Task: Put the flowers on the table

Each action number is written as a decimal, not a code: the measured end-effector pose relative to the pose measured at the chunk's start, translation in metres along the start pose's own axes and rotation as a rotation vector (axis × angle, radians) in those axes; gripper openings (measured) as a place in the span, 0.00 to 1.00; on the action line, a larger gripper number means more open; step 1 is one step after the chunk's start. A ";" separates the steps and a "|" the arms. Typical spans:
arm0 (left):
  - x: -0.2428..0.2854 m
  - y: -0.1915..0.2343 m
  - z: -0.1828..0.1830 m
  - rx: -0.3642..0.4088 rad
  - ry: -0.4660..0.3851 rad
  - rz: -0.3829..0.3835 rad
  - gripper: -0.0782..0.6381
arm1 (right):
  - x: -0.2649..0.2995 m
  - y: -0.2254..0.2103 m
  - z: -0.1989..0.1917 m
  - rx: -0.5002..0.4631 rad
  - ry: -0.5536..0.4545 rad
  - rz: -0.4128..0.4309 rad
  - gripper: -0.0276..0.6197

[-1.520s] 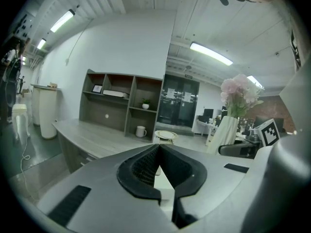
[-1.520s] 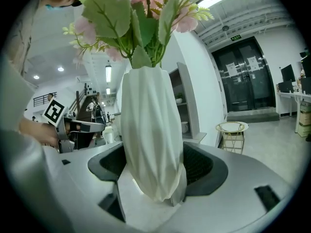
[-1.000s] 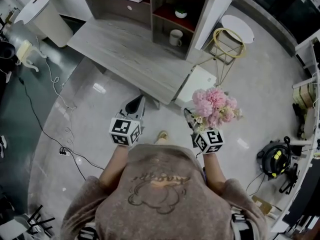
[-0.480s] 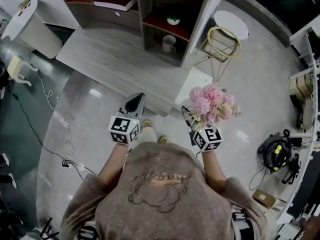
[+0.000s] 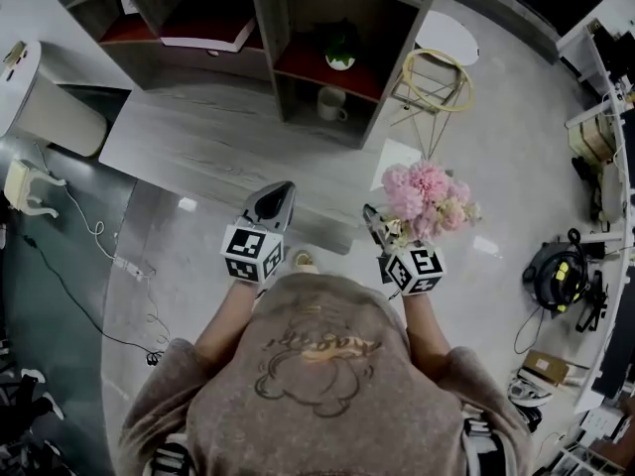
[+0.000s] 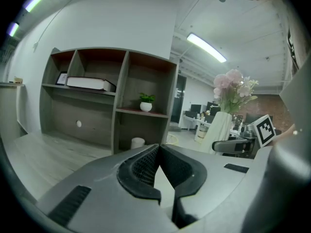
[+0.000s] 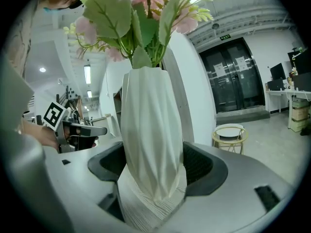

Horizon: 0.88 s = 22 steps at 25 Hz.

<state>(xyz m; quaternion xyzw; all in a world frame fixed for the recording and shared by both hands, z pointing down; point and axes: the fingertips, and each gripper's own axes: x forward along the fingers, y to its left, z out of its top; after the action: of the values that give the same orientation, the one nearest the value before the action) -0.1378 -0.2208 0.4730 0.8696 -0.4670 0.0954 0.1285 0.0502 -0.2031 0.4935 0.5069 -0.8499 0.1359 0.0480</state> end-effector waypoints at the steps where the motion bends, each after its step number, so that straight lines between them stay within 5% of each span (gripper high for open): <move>1: 0.003 0.005 0.002 0.004 0.003 -0.011 0.13 | 0.004 0.001 0.001 0.001 -0.003 -0.009 0.59; 22: 0.058 0.013 0.016 0.006 0.001 -0.046 0.13 | 0.055 -0.031 0.013 -0.045 0.006 -0.029 0.59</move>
<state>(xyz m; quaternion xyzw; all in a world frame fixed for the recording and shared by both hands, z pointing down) -0.1163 -0.2779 0.4756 0.8804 -0.4467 0.0940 0.1283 0.0519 -0.2673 0.4990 0.5176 -0.8451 0.1177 0.0638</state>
